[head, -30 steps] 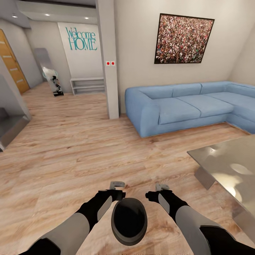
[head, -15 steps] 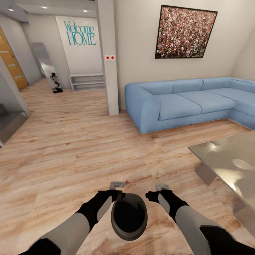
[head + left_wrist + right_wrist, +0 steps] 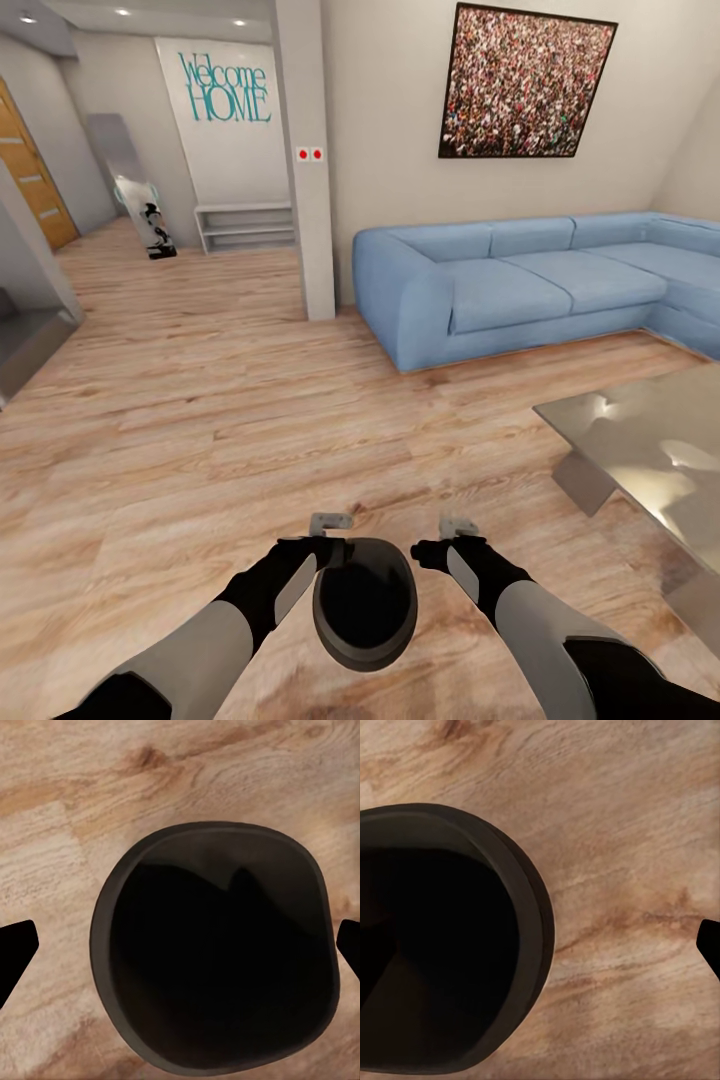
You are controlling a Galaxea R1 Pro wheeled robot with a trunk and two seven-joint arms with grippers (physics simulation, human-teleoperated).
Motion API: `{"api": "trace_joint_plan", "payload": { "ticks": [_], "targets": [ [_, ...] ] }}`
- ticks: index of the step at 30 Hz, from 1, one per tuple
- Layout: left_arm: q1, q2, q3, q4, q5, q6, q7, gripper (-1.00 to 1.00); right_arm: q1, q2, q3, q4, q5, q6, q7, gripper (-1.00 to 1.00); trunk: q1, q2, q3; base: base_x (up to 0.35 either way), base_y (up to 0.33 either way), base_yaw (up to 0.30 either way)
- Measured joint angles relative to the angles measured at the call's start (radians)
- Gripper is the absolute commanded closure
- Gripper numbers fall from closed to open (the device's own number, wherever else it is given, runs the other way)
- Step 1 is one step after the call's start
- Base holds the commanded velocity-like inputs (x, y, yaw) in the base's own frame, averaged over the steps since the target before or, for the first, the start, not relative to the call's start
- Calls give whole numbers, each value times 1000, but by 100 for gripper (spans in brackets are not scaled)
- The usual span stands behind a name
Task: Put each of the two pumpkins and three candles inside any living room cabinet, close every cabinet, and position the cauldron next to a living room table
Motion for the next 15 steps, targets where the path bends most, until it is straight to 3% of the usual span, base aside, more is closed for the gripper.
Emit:
{"api": "trace_joint_plan", "payload": {
  "ticks": [15],
  "targets": [
    [0,0,1,0,1,3,2,-100,0,0,2,0,0,0,1,-100,58,-105,-47,0,0,15]
  ]
}}
